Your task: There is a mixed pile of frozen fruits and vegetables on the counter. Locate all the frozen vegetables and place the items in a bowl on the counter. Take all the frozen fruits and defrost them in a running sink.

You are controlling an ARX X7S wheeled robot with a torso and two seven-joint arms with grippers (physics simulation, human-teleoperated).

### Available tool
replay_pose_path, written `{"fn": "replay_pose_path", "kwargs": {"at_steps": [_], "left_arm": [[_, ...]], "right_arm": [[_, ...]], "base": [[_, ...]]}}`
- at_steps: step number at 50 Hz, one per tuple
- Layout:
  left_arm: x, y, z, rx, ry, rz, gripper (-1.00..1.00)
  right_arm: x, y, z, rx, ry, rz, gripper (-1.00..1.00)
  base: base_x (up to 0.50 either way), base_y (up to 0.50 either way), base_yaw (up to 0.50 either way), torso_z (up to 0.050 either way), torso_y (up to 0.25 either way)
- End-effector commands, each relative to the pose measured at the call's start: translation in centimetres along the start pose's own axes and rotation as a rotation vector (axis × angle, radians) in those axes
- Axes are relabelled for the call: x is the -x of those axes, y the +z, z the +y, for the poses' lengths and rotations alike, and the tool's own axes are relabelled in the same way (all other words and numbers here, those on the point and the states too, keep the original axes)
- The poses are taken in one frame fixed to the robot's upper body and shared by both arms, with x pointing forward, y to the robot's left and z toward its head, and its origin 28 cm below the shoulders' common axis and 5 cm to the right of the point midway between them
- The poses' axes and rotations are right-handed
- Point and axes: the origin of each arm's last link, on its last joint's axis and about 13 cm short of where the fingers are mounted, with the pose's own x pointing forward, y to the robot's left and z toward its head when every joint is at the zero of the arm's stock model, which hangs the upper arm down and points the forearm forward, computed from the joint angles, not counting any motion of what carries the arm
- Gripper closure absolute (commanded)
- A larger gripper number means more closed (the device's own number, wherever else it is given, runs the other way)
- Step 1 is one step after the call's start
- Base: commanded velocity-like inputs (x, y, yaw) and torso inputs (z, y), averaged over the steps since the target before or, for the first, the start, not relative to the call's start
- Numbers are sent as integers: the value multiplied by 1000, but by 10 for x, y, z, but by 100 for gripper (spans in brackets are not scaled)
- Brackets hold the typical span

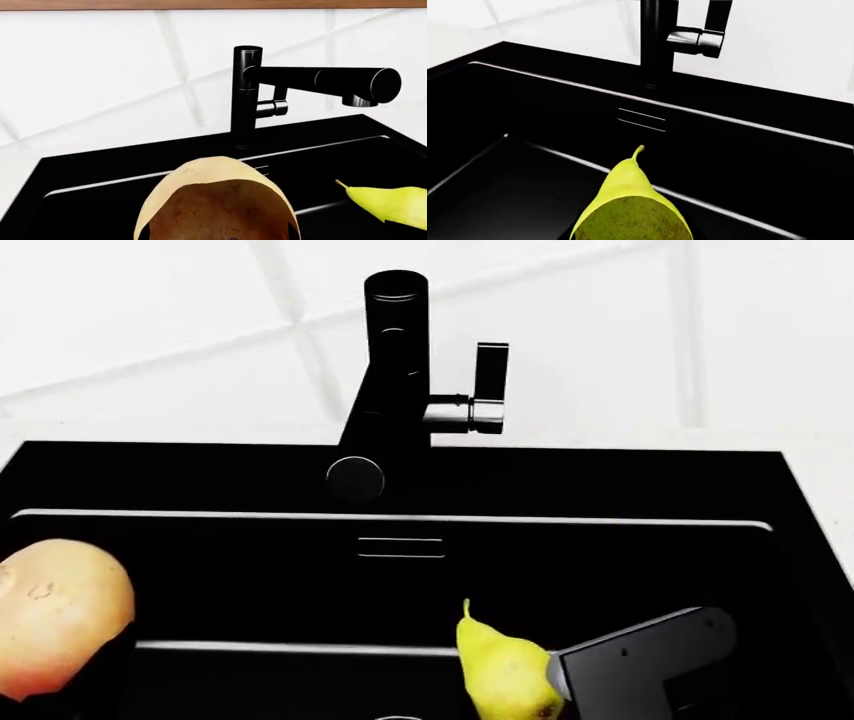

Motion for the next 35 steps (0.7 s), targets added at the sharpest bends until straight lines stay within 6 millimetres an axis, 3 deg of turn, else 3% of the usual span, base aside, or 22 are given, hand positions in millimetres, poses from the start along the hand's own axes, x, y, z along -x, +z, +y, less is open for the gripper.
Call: {"fn": "replay_pose_path", "kwargs": {"at_steps": [1,20,28,29,35], "left_arm": [[1,2,2,46,10,-41,100],[-3,4,0,49,12,-38,100],[0,4,1,49,13,-38,100],[1,4,2,50,13,-37,100],[0,2,2,51,8,-35,100]], "right_arm": [[-31,-17,4,30,47,36,100],[-46,-41,6,21,68,125,100],[-42,-34,6,4,58,89,100],[-41,-34,5,6,50,89,-100],[-32,-30,4,-8,11,47,-100]], "base": [[32,0,0,0,0],[32,0,2,0,1],[33,0,4,1,0],[33,0,4,0,0],[33,0,4,0,0]]}}
